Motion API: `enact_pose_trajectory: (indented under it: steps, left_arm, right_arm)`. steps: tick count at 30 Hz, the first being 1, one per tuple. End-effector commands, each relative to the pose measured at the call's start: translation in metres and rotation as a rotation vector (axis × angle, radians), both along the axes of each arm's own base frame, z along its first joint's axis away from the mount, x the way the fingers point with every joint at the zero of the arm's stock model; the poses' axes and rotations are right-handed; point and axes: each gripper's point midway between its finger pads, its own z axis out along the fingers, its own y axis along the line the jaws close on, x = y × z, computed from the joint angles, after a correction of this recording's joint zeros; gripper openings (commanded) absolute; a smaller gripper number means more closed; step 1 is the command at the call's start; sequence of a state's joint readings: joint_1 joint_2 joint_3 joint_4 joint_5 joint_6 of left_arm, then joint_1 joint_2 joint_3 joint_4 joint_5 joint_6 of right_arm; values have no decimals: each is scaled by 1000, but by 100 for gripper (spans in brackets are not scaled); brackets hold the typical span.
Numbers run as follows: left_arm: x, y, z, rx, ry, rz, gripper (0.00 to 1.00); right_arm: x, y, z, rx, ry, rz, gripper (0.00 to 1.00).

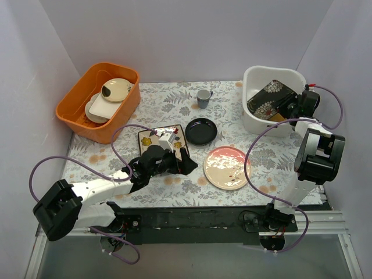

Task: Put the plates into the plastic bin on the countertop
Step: Place the plate in the plastic bin.

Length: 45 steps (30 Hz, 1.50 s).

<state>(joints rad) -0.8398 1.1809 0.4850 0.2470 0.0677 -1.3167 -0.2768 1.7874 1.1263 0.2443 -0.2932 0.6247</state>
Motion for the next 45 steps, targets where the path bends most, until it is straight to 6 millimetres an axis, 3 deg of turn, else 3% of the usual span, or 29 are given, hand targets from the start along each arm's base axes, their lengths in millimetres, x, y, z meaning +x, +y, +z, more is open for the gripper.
enact_pose_trajectory:
  steps: [1, 3, 21, 29, 36, 45]
  left_arm:
    - [0, 1, 19, -40, -42, 6, 98]
    - [0, 5, 19, -34, -42, 21, 98]
    - [-4, 16, 19, -52, -26, 62, 98]
    - [-4, 11, 16, -47, -21, 44, 98]
    - [-4, -1, 11, -49, -9, 0, 98]
    - [2, -10, 13, -53, -29, -23, 98]
  right_arm:
    - [23, 10, 51, -29, -176, 75, 45]
    - [22, 10, 49, -29, -173, 67, 55]
    - [5, 5, 6, -22, -37, 25, 85]
    - [-7, -2, 7, -45, -7, -4, 93]
    - [-20, -1, 29, -75, -54, -13, 98]
    - [-38, 2, 44, -96, -79, -16, 98]
